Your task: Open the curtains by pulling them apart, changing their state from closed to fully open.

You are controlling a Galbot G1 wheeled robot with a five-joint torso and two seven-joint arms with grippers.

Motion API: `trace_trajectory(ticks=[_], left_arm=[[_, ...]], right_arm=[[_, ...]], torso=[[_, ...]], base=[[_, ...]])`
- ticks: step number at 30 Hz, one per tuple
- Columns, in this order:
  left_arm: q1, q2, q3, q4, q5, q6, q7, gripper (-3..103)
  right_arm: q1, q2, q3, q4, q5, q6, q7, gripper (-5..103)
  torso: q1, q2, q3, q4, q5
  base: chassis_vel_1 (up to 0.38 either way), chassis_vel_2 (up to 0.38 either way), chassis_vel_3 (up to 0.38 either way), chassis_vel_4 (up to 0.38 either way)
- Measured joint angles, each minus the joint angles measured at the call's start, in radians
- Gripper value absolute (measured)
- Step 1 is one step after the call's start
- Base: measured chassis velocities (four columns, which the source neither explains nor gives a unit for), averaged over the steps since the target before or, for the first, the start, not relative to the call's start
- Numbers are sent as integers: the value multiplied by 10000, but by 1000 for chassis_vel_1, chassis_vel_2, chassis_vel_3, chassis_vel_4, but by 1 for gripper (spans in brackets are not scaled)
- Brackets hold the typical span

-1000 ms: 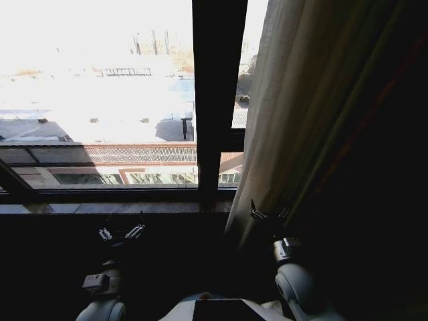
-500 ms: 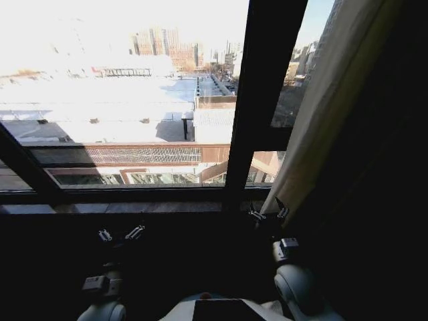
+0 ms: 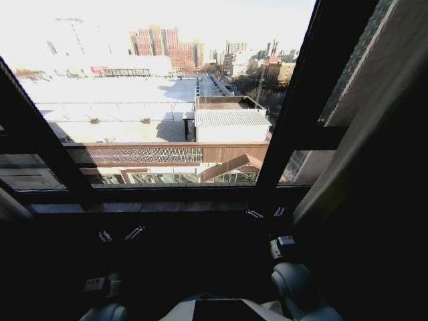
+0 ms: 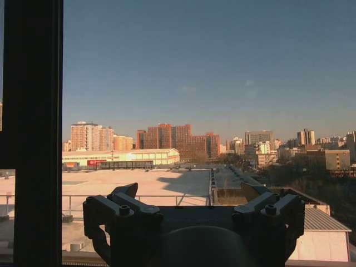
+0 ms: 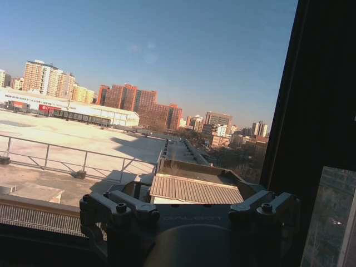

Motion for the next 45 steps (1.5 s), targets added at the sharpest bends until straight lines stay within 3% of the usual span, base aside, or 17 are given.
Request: trace_trajectory(ticks=[45], left_arm=[[-280,-186,-34,423,-4,-36,30,100]], right_arm=[[844,-98,-461,-819,41,20,49,100]], torso=[[0,0,0,0,-1]], base=[[351,355,-353,-353]])
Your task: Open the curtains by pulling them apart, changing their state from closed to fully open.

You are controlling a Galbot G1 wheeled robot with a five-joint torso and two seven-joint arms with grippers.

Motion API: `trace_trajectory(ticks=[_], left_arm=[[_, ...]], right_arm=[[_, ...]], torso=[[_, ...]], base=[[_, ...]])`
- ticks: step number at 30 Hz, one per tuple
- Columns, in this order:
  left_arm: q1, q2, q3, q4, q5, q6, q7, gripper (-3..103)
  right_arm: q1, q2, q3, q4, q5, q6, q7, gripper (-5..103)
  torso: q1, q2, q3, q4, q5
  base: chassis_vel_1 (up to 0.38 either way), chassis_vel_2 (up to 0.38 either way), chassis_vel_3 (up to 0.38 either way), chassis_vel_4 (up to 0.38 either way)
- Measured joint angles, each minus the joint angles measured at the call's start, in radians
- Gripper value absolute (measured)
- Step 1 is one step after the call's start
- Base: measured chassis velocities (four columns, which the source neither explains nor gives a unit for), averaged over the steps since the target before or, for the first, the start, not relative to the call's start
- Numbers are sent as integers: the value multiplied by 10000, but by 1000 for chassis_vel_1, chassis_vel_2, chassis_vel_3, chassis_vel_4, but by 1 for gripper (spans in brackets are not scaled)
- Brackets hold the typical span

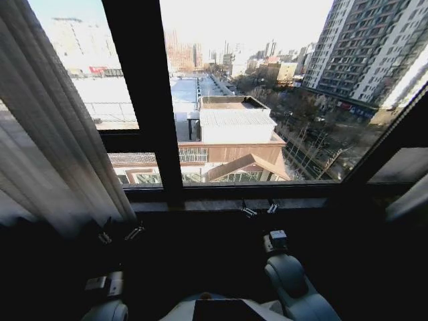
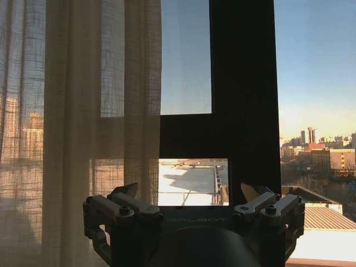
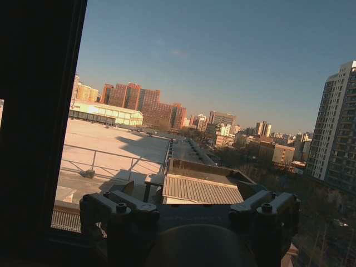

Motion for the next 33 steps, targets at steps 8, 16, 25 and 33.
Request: trace_trajectory(ticks=[8,16,25,33], left_arm=[[35,-63,7,39,38,-4,31,100],[31,-74,10,-27,92,-11,35,100],[92,-164,-2,-47,175,-31,40,100],[218,-343,-5,-110,268,-174,428,100]], right_arm=[[-24,18,-10,-146,-4,0,14,100],[63,42,-126,-122,-38,149,111,100],[220,35,-142,-165,205,73,31,100],[299,16,-30,-232,705,-76,178,100]], torso=[[0,0,-1,-2,-1],[-1,0,0,1,0],[0,1,-1,0,-6],[-3,1,-1,-1,5]], base=[[354,353,-358,-365],[352,342,-339,-333],[128,159,-149,-169],[-38,-24,46,29]])
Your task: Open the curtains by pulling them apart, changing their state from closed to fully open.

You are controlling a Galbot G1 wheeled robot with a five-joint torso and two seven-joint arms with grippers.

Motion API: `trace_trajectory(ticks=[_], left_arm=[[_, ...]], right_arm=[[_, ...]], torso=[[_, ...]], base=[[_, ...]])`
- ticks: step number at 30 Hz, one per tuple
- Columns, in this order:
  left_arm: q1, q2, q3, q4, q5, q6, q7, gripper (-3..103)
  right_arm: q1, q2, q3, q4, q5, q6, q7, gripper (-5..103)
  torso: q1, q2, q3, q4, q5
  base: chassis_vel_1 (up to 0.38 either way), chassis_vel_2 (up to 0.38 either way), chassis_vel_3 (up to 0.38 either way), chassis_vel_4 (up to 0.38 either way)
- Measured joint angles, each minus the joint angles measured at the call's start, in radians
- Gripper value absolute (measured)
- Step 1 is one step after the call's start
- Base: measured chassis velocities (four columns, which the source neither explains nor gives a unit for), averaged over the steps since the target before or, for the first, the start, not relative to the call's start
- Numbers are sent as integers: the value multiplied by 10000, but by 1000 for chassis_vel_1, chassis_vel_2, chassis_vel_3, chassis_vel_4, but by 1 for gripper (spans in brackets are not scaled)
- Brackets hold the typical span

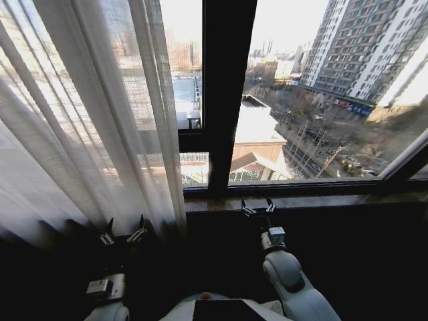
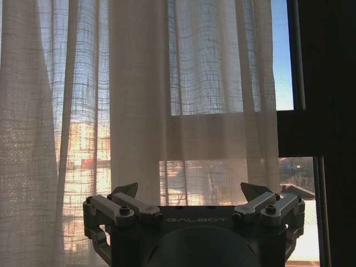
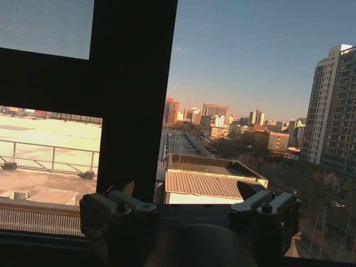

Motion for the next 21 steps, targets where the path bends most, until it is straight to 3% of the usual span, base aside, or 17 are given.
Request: trace_trajectory(ticks=[21], left_arm=[[-195,28,35,-29,85,200,-1,100]], right_arm=[[49,74,247,84,354,-232,63,100]], torso=[[14,-6,5,2,-5]], base=[[-99,116,102,-100]])
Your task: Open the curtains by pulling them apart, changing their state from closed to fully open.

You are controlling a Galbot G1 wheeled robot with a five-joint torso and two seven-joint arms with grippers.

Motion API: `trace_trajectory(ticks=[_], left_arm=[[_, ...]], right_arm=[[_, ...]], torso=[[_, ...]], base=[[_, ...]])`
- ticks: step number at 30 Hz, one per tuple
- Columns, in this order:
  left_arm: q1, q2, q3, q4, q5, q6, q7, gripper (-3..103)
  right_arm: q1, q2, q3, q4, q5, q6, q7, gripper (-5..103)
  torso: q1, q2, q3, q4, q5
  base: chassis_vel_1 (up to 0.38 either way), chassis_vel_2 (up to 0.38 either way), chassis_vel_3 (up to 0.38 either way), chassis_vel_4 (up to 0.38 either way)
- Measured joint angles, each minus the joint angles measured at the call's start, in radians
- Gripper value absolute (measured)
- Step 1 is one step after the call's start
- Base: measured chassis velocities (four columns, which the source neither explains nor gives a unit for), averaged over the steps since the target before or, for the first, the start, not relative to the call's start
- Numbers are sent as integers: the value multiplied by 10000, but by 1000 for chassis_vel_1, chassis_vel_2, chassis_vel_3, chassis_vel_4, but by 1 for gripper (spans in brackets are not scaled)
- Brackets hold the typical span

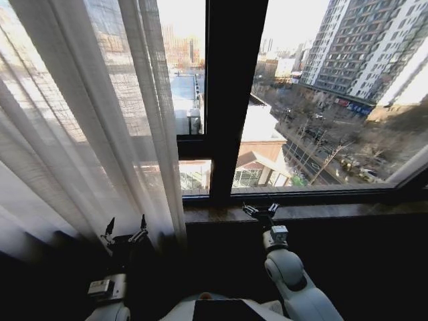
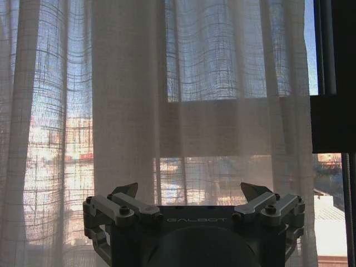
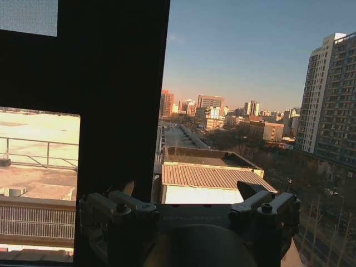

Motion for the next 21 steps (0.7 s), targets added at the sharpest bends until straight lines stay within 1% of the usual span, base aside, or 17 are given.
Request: trace_trajectory(ticks=[1,4,5,7,9,10,11,12,15,16,18,21], left_arm=[[-105,47,-1,46,-11,55,-7,100],[-705,321,50,222,-15,452,-99,100],[-705,321,50,222,-15,452,-99,100],[-1045,440,110,353,-16,685,-192,100],[-1620,546,223,626,-15,1052,-274,100],[-1620,546,223,626,-15,1052,-274,100],[-1879,560,309,717,-15,1193,-334,100],[-2086,570,403,792,-15,1307,-415,100],[-2865,703,890,996,12,1903,-587,100],[-2865,703,890,996,12,1903,-587,100],[-3007,832,1199,980,30,2134,-662,100],[-3085,1163,1943,748,116,2782,-825,100]], right_arm=[[4,15,22,-6,20,-1,25,100],[-17,51,150,-31,85,-3,143,100],[-17,51,150,-31,85,-3,143,100],[-50,53,195,-31,96,-4,181,100],[-74,62,237,-26,99,-4,211,100],[-74,62,237,-26,99,-4,211,100],[-73,81,238,-26,99,-4,227,100],[-68,102,231,-26,98,-3,247,100],[-43,177,123,-5,72,-3,328,100],[-43,177,123,-5,72,-3,328,100],[-49,189,105,0,63,-3,353,100],[-108,194,182,-7,50,-3,406,100]], torso=[[0,0,0,1,0],[-16,6,-6,-3,0],[-16,6,-6,-3,0],[-19,9,-8,-4,-1],[-19,8,-7,-2,-2],[-19,8,-7,-2,-2],[-19,9,-7,-3,-1],[-18,8,-6,-3,0],[-9,4,-2,-2,0],[-9,4,-2,-2,0],[-8,3,-3,-3,0],[-11,5,-4,-1,0]], base=[[-59,16,47,-31],[0,0,0,0],[0,0,0,0],[0,0,0,0],[0,0,0,0],[0,0,0,0],[0,0,0,0],[0,0,0,0],[0,0,0,0],[0,0,0,0],[0,0,0,0],[0,0,0,0]])
